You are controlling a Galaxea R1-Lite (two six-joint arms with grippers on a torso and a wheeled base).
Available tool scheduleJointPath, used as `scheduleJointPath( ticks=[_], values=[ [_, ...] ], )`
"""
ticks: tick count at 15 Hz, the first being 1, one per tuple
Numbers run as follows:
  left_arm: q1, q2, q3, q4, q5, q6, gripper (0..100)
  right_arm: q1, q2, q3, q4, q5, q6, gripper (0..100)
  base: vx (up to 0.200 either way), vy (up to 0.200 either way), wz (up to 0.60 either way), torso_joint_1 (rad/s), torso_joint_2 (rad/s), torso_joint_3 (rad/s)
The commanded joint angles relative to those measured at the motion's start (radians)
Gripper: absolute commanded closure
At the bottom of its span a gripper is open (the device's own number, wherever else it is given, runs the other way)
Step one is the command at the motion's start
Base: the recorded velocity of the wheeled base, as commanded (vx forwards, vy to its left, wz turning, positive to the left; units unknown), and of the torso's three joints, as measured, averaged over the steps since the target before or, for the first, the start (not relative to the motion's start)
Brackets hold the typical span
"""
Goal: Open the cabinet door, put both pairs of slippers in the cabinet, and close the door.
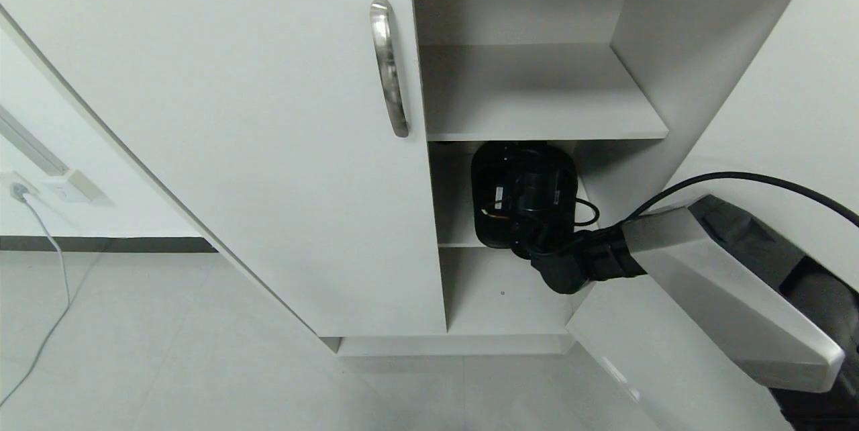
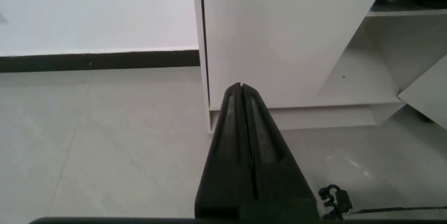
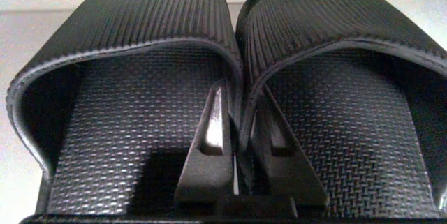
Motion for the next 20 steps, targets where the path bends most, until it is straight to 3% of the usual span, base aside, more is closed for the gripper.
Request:
scheduleJointPath(
  ticks=[1, 13, 14, 18, 20],
  values=[
    [0.0, 0.0, 0.0, 0.0, 0.0, 0.0, 100, -0.005, 0.029, -0.039, 0.006, 0.001, 0.0, 100, 0.0, 0.0, 0.0, 0.0, 0.0, 0.0],
    [0.0, 0.0, 0.001, 0.0, 0.001, 0.0, 100, -0.014, 0.066, -0.056, 0.011, 0.005, 0.02, 100, 0.0, 0.0, 0.0, 0.0, 0.0, 0.0],
    [0.0, 0.0, 0.001, 0.0, 0.001, 0.0, 100, -0.014, 0.066, -0.056, 0.011, 0.004, 0.02, 0, 0.0, 0.0, 0.0, 0.0, 0.0, 0.0],
    [0.0, 0.002, 0.001, 0.0, 0.0, 0.0, 100, -0.006, 0.051, -0.007, -0.002, 0.002, 0.018, 0, 0.0, 0.0, 0.0, 0.0, 0.0, 0.0],
    [0.0, 0.0, 0.001, 0.0, 0.0, 0.0, 100, 0.009, -0.021, 0.093, -0.026, 0.002, 0.018, 0, 0.0, 0.0, 0.0, 0.0, 0.0, 0.0]
  ],
)
